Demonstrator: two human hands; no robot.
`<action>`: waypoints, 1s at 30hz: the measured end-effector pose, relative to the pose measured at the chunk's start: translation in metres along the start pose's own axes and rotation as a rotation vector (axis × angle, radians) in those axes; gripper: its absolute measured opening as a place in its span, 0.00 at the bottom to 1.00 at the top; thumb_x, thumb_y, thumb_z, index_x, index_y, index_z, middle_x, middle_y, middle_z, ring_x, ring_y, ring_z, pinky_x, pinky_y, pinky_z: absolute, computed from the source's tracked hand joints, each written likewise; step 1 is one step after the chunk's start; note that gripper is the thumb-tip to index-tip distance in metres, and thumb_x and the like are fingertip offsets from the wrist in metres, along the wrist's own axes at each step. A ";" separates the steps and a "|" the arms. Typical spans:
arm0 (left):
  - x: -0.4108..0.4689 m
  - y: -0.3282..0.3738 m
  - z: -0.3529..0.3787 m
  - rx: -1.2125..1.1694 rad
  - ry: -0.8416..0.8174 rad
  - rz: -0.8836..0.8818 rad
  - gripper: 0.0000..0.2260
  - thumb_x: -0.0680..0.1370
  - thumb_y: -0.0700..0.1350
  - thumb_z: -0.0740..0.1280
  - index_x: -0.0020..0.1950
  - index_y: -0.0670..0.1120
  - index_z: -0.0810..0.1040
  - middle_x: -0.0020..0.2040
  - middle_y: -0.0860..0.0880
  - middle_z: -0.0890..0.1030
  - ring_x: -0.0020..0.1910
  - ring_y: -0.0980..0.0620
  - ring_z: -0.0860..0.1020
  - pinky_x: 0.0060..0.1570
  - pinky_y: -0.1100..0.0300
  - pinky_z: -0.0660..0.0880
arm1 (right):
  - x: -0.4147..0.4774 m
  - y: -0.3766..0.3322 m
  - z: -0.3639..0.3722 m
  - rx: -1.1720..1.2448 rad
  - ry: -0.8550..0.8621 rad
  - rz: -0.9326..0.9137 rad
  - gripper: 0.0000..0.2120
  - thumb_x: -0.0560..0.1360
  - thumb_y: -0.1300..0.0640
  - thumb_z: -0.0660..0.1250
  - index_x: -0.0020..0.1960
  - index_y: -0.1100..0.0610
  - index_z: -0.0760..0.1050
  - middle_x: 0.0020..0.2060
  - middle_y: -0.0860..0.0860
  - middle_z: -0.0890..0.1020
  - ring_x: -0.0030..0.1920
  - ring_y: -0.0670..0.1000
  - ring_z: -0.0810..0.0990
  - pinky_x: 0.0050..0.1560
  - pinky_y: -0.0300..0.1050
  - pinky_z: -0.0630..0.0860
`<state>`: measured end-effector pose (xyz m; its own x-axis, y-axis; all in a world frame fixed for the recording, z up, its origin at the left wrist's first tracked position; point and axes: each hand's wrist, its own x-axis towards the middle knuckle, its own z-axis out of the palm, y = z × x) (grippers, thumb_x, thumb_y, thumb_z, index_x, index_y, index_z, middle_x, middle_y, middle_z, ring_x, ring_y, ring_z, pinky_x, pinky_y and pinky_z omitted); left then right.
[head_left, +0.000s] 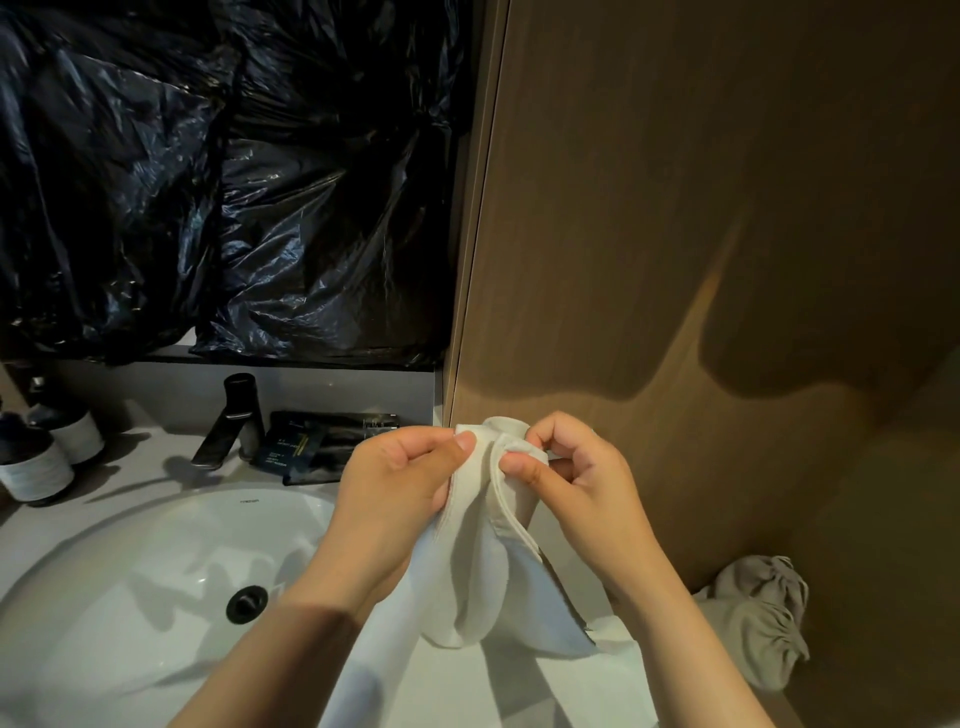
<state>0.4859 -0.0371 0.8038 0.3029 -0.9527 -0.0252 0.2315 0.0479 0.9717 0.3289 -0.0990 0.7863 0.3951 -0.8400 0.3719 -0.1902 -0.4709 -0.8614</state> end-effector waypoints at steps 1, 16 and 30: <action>0.001 0.001 0.000 -0.012 0.006 -0.008 0.07 0.77 0.40 0.68 0.43 0.44 0.86 0.44 0.41 0.85 0.49 0.40 0.83 0.56 0.46 0.79 | 0.000 -0.003 0.001 0.019 0.012 -0.019 0.06 0.74 0.50 0.72 0.41 0.49 0.76 0.35 0.43 0.80 0.35 0.42 0.77 0.36 0.35 0.74; -0.002 0.006 -0.016 -0.044 -0.228 0.031 0.08 0.76 0.41 0.67 0.47 0.42 0.85 0.46 0.40 0.85 0.47 0.44 0.84 0.46 0.59 0.81 | 0.005 -0.014 0.010 0.115 0.031 0.063 0.06 0.71 0.56 0.76 0.40 0.54 0.78 0.32 0.55 0.81 0.28 0.61 0.76 0.28 0.44 0.74; -0.004 0.012 -0.018 0.263 -0.146 0.146 0.06 0.75 0.42 0.70 0.50 0.45 0.85 0.44 0.48 0.86 0.46 0.49 0.84 0.56 0.48 0.79 | -0.001 -0.019 0.003 0.314 -0.053 0.163 0.04 0.76 0.64 0.69 0.49 0.64 0.81 0.35 0.58 0.84 0.33 0.53 0.82 0.39 0.44 0.82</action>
<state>0.5040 -0.0276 0.8113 0.1750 -0.9754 0.1342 -0.0565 0.1261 0.9904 0.3342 -0.0883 0.8011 0.4302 -0.8781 0.2095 0.0280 -0.2190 -0.9753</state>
